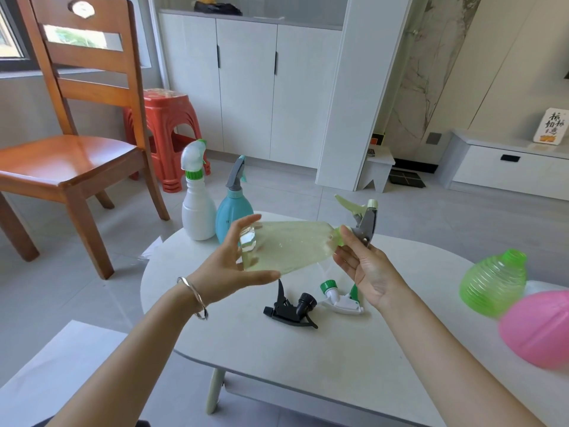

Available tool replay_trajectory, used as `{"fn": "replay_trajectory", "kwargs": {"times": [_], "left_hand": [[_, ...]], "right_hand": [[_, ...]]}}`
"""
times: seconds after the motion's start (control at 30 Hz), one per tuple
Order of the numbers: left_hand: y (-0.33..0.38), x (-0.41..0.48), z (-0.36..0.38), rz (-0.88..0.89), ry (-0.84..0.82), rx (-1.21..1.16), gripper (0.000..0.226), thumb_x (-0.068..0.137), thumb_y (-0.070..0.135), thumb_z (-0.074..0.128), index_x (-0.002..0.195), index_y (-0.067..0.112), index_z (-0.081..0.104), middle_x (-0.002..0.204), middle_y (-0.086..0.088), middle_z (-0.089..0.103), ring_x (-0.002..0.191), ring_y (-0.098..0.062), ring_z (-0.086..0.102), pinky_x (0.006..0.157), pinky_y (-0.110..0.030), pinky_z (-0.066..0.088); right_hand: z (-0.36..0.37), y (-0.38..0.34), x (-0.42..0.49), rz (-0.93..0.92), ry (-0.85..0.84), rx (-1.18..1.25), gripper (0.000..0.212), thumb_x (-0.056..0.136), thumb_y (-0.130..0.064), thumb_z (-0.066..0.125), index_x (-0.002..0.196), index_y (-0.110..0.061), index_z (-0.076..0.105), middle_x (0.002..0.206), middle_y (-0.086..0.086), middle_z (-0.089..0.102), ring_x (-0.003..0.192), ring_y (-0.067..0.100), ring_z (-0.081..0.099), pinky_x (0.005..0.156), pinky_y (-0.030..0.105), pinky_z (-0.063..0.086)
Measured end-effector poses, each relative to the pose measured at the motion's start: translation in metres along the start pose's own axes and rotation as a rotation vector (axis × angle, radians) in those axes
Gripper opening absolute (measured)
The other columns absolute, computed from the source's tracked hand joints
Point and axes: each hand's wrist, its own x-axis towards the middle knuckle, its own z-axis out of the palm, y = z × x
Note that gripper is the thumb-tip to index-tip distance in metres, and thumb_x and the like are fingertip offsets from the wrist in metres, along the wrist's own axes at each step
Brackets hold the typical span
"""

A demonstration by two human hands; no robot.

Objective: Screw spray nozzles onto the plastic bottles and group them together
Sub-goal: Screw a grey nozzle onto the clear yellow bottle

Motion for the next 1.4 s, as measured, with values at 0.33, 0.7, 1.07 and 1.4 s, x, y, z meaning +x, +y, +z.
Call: {"fn": "replay_trajectory", "kwargs": {"times": [0.33, 0.7, 1.07, 1.4], "left_hand": [[0.007, -0.001, 0.0, -0.11, 0.006, -0.068, 0.053, 0.064, 0.058, 0.061, 0.113, 0.046, 0.046, 0.116, 0.004, 0.059, 0.083, -0.013, 0.073, 0.069, -0.025, 0.059], [-0.005, 0.005, 0.004, -0.465, 0.001, -0.446, 0.074, 0.059, 0.072, 0.055, 0.117, 0.026, 0.057, 0.105, -0.006, 0.074, 0.082, -0.034, 0.072, 0.059, -0.032, 0.058], [0.0, 0.005, 0.004, -0.489, 0.049, -0.521, 0.073, 0.063, 0.071, 0.056, 0.118, 0.023, 0.055, 0.105, -0.007, 0.074, 0.088, -0.033, 0.072, 0.06, -0.035, 0.059], [0.003, 0.001, 0.003, -0.461, 0.016, -0.465, 0.081, 0.058, 0.07, 0.066, 0.123, 0.023, 0.053, 0.117, -0.008, 0.069, 0.098, -0.032, 0.069, 0.079, -0.043, 0.058]], "right_hand": [[0.005, 0.004, 0.001, -0.11, 0.045, -0.255, 0.014, 0.074, -0.034, 0.074, 0.076, -0.022, 0.066, 0.076, -0.004, 0.074, 0.069, 0.005, 0.07, 0.07, 0.024, 0.054], [0.013, -0.007, 0.003, -0.219, -0.07, -0.126, 0.01, 0.079, -0.019, 0.069, 0.084, -0.015, 0.062, 0.1, 0.006, 0.068, 0.099, 0.017, 0.064, 0.094, 0.03, 0.051], [0.02, -0.012, -0.002, -0.286, -0.147, -0.194, 0.034, 0.061, -0.028, 0.074, 0.093, -0.017, 0.069, 0.094, -0.005, 0.073, 0.096, 0.01, 0.064, 0.098, 0.03, 0.049], [0.035, -0.011, -0.008, -0.293, -0.193, -0.131, 0.03, 0.067, -0.031, 0.073, 0.091, -0.014, 0.07, 0.093, -0.004, 0.075, 0.096, 0.006, 0.068, 0.088, 0.026, 0.053]]}}
